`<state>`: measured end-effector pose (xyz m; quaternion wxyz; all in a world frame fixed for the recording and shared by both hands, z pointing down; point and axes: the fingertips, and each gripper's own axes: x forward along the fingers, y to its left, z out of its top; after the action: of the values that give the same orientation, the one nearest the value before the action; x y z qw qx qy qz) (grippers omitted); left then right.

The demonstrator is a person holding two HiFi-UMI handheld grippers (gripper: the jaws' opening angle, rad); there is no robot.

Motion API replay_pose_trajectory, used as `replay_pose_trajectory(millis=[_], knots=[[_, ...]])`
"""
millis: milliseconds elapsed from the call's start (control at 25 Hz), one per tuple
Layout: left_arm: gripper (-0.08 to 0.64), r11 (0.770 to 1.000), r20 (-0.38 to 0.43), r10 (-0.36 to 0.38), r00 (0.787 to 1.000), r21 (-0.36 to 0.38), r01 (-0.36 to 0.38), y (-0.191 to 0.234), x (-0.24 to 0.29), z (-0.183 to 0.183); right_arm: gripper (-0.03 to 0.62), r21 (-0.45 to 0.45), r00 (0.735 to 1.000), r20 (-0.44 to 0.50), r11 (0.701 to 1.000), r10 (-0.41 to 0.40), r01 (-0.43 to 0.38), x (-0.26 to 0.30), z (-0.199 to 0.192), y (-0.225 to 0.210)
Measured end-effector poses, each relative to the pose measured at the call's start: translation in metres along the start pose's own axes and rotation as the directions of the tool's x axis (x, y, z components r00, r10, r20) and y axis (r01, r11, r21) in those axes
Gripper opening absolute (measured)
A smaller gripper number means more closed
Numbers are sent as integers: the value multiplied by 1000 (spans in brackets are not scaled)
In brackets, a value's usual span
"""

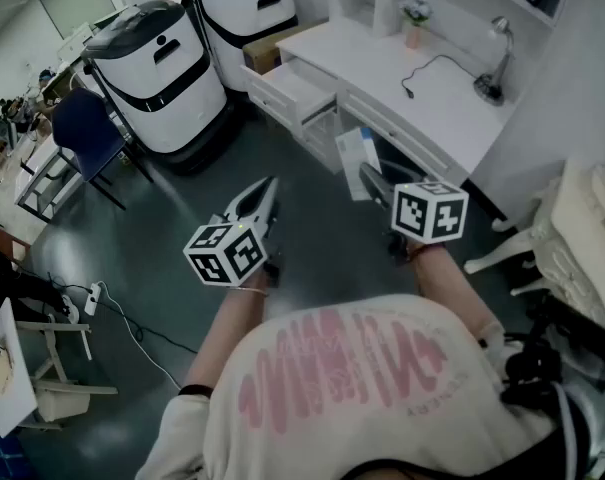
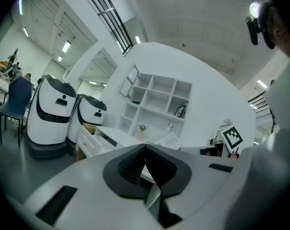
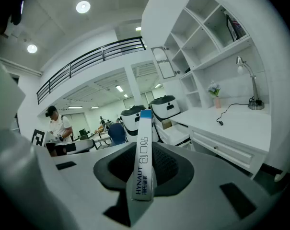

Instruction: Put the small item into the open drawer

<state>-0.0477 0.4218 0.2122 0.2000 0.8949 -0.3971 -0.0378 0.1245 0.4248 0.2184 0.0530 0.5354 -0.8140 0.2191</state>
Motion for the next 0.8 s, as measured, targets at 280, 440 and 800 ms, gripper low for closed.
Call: replay_pose_trajectory(millis=[280,440,800], knots=[[29,1000,-4,-6,1000,3,6,-2,0,-3,101,-5,1000,7,1000,-14,14,-2,-3,-4],[29,1000,-31,2,1000,20,-1,-1,5,-14,103,-2,1000,-14,1000,-27,27,-6,-9,-13],[29,999,-56,9,998,-30,-11,9,55,-47,103,63,993,-110,997,-38,45,16,-35,-71]])
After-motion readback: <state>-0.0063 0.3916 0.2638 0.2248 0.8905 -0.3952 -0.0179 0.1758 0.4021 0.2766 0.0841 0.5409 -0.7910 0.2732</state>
